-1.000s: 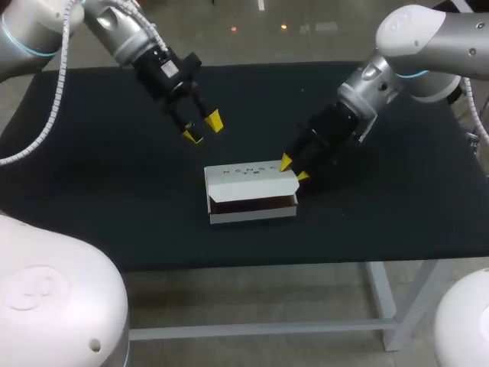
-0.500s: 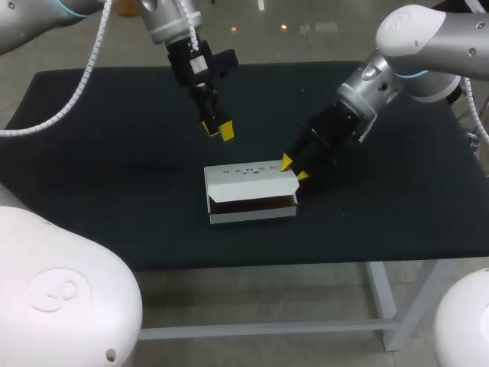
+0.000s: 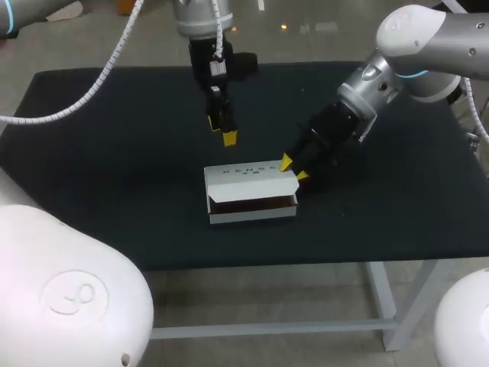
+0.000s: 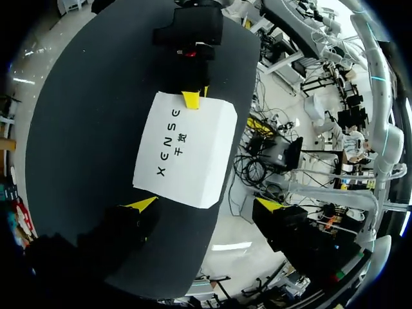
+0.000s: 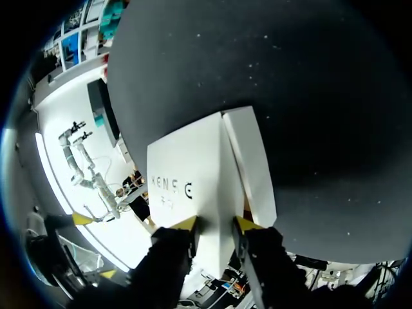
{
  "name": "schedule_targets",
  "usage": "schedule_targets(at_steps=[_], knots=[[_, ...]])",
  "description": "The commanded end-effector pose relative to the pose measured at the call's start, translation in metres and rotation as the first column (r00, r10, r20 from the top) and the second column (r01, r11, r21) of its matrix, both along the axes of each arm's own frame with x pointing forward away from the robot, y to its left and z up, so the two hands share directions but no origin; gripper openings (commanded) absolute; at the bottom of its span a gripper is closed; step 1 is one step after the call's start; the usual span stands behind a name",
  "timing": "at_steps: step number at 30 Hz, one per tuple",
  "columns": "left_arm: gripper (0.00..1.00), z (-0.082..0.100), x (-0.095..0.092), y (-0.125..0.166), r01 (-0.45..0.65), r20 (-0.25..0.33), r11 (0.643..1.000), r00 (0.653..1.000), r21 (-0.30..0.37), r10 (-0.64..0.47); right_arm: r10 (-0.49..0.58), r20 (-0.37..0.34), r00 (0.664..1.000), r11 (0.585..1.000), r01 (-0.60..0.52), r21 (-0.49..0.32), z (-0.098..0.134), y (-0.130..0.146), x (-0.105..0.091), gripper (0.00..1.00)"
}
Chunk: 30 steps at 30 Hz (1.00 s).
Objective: Assemble the packaging by folding the flat box into shape, placing the metal phone stand inside, and closing the box properly
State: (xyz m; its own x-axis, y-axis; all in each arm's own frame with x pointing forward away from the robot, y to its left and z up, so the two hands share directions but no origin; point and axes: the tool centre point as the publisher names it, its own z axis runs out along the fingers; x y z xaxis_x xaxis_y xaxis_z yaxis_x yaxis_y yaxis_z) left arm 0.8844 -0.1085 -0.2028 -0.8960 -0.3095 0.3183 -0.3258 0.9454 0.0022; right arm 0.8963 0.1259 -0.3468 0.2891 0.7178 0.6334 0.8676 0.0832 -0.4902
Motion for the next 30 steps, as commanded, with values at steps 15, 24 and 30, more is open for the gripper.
schedule_targets(at_steps=[15,24,30], knots=[[1.0,-0.025,-0.025,-0.009,-0.046,0.291,0.995,0.956,0.092,0.018,0.003,-0.002,1.0,1.0,-0.003,0.002,0.0,0.0,0.001,0.35],[1.0,-0.028,-0.023,-0.011,-0.068,0.294,0.993,0.955,0.093,0.038,0.003,-0.002,1.0,1.0,-0.003,0.002,0.0,0.0,0.001,0.35],[1.0,-0.049,-0.035,-0.02,-0.09,0.356,0.995,0.932,0.033,0.072,0.003,-0.002,1.0,1.0,-0.003,0.002,0.0,0.0,0.001,0.33]])
